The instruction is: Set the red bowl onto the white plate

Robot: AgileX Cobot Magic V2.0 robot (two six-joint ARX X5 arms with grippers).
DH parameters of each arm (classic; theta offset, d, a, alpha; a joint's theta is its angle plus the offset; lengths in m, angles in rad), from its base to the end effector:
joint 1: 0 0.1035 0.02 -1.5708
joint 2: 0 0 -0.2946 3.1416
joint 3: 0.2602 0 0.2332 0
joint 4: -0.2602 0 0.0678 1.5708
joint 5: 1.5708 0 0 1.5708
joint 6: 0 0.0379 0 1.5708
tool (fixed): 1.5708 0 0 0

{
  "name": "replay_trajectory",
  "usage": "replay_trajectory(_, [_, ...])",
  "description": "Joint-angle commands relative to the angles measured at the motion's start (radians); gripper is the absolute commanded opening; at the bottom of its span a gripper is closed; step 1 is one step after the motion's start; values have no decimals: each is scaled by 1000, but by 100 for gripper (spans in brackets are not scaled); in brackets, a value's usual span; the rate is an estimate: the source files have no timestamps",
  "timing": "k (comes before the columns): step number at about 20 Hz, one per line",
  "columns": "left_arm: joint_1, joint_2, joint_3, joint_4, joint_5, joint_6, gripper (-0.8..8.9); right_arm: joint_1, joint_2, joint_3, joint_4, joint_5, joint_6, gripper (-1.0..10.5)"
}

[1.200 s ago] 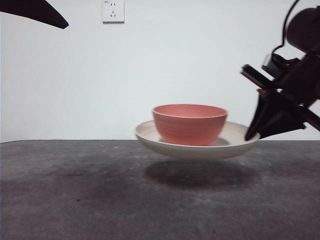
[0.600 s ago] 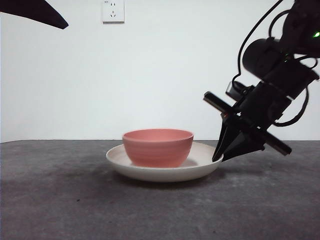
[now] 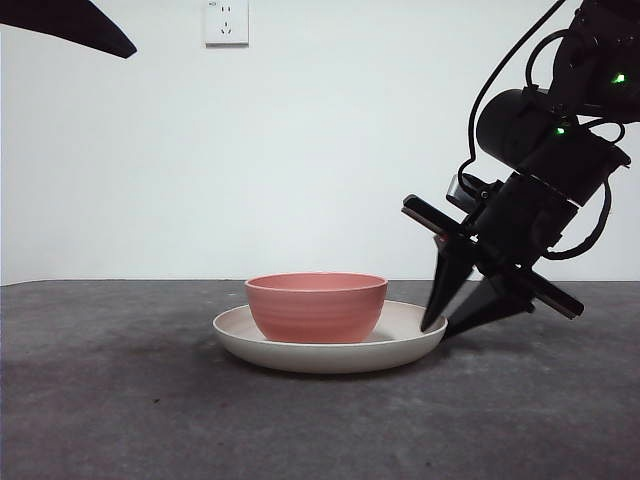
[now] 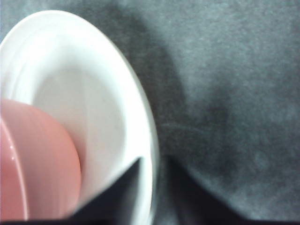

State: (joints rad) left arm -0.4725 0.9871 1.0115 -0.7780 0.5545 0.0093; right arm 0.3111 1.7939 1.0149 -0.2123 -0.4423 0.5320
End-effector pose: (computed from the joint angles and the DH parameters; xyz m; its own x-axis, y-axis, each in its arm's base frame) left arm 0.1284 -0.0880 0.3464 0.3124 -0.7510 -0.5817 0.7344 0.5793 -0.3535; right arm 0.3221 0.1206 0.1898 0.3401 0.5590 -0.7562 -0.0266 0.8096 0.5864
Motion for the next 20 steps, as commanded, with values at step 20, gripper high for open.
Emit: replay_trajectory(20, [-6, 5, 8, 7, 7, 5, 311, 101, -654, 14, -501, 111, -361, 244])
